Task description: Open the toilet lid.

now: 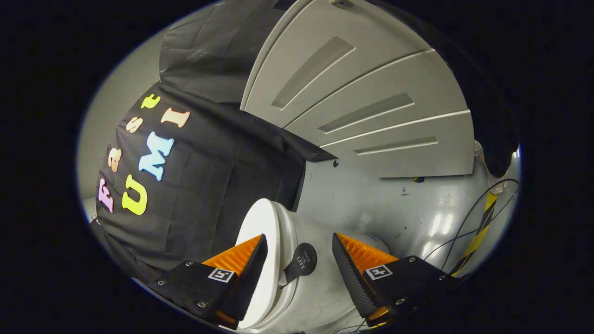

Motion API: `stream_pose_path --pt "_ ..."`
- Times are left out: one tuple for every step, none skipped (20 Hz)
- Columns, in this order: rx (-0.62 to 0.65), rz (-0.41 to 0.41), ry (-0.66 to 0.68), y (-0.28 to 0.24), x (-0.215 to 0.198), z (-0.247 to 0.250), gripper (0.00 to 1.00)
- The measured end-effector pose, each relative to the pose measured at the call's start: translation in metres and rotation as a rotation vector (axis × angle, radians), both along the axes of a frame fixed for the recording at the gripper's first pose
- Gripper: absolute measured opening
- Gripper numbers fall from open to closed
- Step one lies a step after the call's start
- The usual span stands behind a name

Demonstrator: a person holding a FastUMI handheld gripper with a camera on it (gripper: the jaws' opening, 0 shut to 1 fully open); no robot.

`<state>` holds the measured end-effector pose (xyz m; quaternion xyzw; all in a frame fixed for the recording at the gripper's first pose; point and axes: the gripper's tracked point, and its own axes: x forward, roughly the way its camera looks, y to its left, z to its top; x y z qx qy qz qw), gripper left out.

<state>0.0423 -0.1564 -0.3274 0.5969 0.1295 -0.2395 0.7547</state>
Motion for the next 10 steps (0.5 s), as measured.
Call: stream_pose_path --pt "0.018 0.006 0.002 0.002 0.001 -0.005 0.83" --pt "0.032 0.013 0.007 0.005 0.001 -0.009 0.81" --pt "0.04 0.026 0.01 0.008 0.001 -0.012 0.75" --pt "0.043 0.036 0.011 0.01 0.003 -0.014 0.7" --pt "0.049 0.042 0.007 0.011 0.004 -0.014 0.57" --pt "0.058 0.045 -0.002 0.012 0.004 -0.013 0.53" --pt "0.065 0.05 -0.01 0.012 0.006 -0.012 0.45" --pt "0.069 0.06 -0.005 0.014 0.007 -0.015 0.39" --pt "0.07 0.071 -0.002 0.015 0.008 -0.015 0.33" --pt "0.068 0.067 0.0 0.013 0.009 -0.014 0.28"
